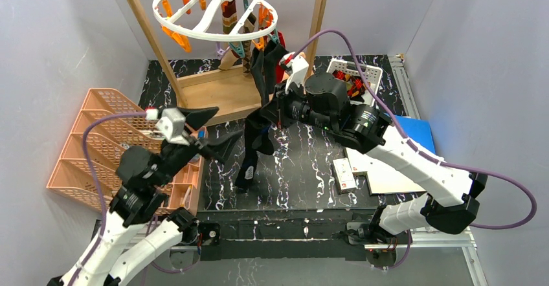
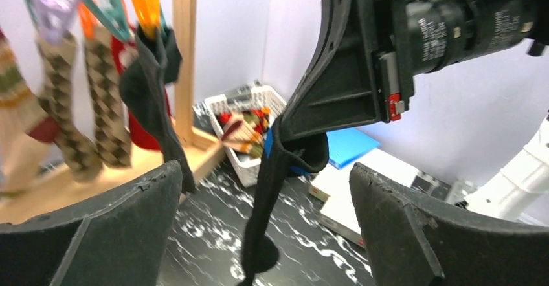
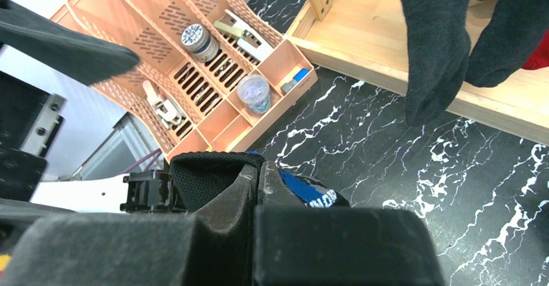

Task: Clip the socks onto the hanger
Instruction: Pick up the sock at the center of the board, then rotate the hanger at the clothesline.

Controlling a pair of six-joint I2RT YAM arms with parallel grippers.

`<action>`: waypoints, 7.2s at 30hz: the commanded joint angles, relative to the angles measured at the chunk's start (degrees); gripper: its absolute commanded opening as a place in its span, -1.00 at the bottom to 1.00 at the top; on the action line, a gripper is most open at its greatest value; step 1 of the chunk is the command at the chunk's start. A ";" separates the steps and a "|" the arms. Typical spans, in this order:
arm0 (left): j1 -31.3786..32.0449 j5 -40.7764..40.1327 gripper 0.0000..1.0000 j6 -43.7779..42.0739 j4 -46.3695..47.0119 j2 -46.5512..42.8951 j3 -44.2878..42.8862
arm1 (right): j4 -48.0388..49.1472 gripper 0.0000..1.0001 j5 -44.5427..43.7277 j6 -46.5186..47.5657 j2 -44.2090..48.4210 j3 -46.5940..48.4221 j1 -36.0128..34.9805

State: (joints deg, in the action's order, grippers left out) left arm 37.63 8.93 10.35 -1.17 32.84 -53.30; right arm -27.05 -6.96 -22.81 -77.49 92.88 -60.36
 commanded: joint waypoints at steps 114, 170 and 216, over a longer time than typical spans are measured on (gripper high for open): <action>0.23 -22.22 -1.00 -17.31 8.89 5.53 1.08 | 40.80 0.50 -20.27 26.09 -8.75 0.61 -0.51; 0.23 -21.94 -1.00 -11.84 11.06 -0.53 10.85 | 73.89 0.64 -26.57 39.25 -23.30 -0.13 -0.90; 0.18 -20.97 -1.00 -10.83 11.25 -0.28 11.20 | 59.74 0.17 -27.40 33.67 -24.24 8.81 -0.90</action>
State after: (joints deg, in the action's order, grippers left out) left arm 37.63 -12.45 -1.02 7.68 33.06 -42.35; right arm 32.38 -33.28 11.88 -102.56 98.48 -60.90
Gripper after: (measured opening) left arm 0.050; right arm 0.599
